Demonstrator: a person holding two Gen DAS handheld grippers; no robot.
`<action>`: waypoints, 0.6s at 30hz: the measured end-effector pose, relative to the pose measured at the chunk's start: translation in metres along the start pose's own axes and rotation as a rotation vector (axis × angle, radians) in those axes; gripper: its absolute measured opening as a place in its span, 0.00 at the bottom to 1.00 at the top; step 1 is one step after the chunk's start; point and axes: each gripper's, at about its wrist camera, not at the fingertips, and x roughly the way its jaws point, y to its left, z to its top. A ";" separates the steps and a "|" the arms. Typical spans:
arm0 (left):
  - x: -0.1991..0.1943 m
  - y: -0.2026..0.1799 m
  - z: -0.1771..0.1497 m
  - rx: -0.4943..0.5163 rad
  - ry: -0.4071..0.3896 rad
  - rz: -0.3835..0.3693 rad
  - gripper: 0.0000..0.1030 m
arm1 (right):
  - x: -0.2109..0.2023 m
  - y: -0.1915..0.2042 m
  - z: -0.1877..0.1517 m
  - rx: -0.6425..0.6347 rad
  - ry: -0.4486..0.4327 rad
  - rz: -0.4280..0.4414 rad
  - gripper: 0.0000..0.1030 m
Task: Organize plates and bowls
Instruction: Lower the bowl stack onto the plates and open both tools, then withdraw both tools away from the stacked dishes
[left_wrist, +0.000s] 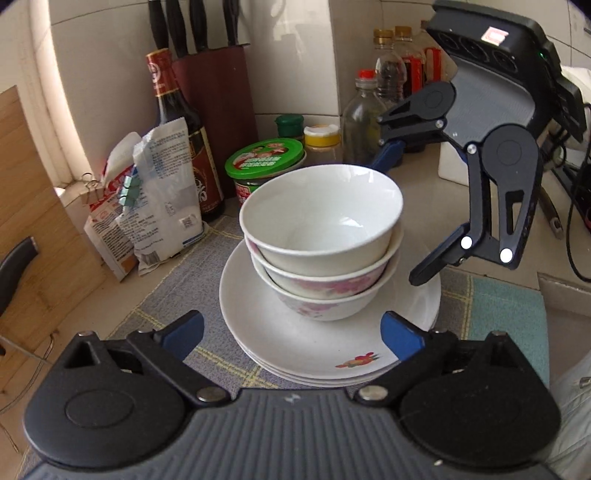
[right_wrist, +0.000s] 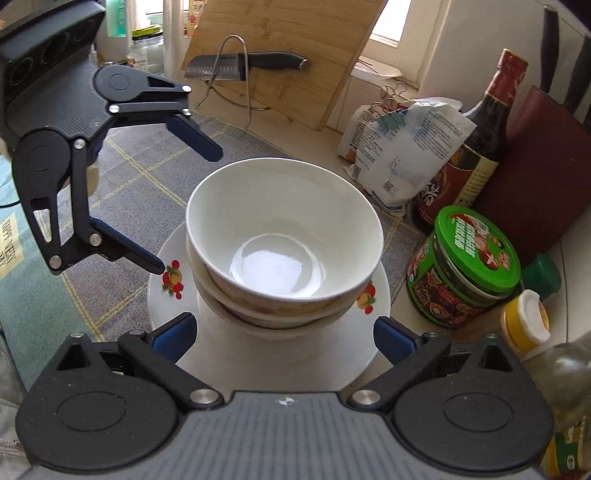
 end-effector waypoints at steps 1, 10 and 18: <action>-0.007 -0.001 -0.002 -0.029 -0.019 0.015 0.99 | -0.004 0.003 0.000 0.048 0.005 -0.032 1.00; -0.064 -0.009 -0.007 -0.283 -0.114 0.213 0.99 | -0.034 0.054 0.002 0.502 0.031 -0.317 1.00; -0.110 -0.023 -0.015 -0.378 -0.044 0.271 0.99 | -0.062 0.115 0.000 0.734 -0.007 -0.471 1.00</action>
